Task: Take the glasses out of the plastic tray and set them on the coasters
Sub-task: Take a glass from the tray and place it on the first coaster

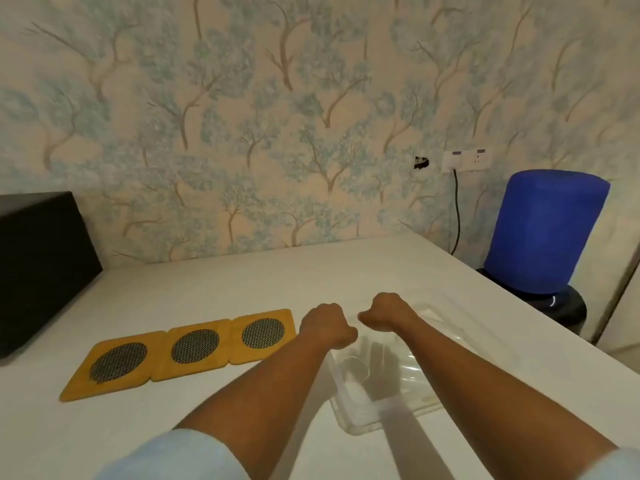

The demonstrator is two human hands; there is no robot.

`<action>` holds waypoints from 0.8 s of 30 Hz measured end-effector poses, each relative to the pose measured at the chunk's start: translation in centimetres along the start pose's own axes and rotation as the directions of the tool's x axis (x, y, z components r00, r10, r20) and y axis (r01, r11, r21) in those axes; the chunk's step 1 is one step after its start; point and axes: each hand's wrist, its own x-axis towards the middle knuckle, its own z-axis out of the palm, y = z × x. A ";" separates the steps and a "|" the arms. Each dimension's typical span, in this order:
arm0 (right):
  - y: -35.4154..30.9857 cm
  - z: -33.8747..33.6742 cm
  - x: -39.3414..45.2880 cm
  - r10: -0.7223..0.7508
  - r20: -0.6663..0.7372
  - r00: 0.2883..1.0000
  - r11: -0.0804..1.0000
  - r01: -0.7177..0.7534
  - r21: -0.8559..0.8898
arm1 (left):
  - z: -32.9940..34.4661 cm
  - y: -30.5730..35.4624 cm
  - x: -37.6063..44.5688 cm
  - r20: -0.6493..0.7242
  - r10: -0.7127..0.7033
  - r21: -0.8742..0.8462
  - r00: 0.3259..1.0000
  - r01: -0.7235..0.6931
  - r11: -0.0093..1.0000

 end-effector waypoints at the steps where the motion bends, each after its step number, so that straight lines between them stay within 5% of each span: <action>1: 0.2 0.2 0.0 -0.004 0.016 1.000 1.000 0.004 0.001 | 0.3 0.4 -0.1 0.035 -0.002 0.008 0.999 0.002 1.000; 10: 0.1 1.4 -0.6 0.029 0.118 0.993 0.999 -0.032 0.028 | 3.7 2.2 0.1 0.032 -0.037 -0.047 0.999 0.039 0.998; 24: 0.2 1.5 -0.7 0.081 0.023 0.996 0.978 -0.084 0.192 | 3.1 2.7 1.0 0.054 -0.120 -0.143 0.991 0.126 0.982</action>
